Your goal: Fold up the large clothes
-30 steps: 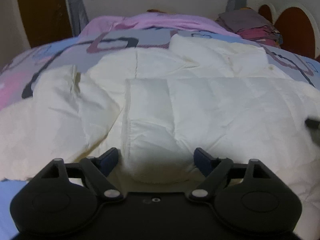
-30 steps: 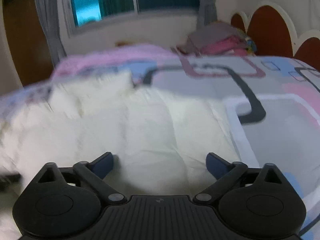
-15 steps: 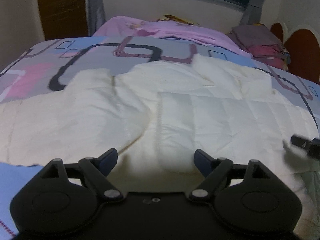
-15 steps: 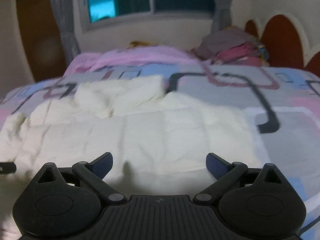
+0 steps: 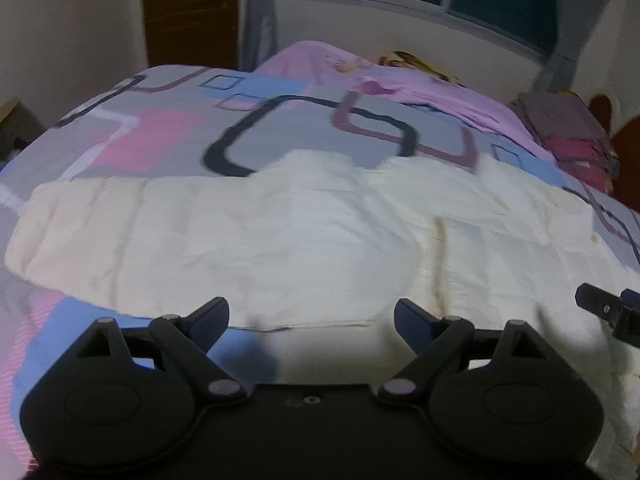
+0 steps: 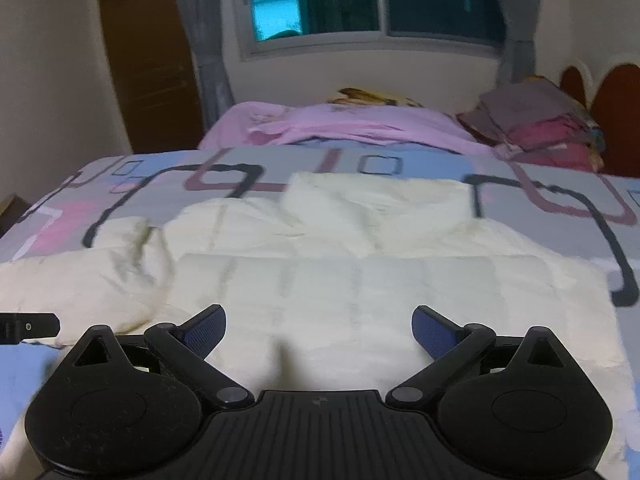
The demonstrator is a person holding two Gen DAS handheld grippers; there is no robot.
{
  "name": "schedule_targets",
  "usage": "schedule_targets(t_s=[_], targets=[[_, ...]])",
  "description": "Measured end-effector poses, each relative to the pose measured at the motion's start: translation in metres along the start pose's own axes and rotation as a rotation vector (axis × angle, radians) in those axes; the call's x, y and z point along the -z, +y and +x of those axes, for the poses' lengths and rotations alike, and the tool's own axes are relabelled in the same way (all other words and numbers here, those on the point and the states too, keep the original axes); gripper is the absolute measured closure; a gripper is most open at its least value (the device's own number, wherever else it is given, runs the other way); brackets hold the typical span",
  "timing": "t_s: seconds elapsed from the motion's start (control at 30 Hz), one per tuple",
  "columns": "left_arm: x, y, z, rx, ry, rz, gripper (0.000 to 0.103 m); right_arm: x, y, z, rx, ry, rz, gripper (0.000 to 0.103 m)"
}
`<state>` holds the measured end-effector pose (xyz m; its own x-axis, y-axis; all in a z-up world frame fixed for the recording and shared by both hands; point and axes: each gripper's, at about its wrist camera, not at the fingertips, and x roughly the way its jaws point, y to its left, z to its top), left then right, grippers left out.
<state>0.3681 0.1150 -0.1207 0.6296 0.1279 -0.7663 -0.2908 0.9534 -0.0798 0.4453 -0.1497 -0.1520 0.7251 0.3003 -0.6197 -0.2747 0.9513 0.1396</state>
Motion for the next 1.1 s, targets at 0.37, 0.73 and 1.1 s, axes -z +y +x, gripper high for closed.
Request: schedule_targets(t_s=[0.37, 0.73, 1.1], targets=[[0.008, 0.134, 0.01, -0.105, 0.032, -0.307, 0.012, 0.006, 0.061, 0.038, -0.023, 0.053, -0.065, 0.005], [0.018, 0.26, 0.038, -0.13, -0.047, -0.713, 0.015, 0.007, 0.067, 0.061, 0.025, 0.073, -0.07, 0.005], [0.013, 0.284, 0.052, -0.108, -0.149, -0.773, 0.088, -0.001, 0.055, 0.063, 0.114, 0.024, -0.032, 0.005]])
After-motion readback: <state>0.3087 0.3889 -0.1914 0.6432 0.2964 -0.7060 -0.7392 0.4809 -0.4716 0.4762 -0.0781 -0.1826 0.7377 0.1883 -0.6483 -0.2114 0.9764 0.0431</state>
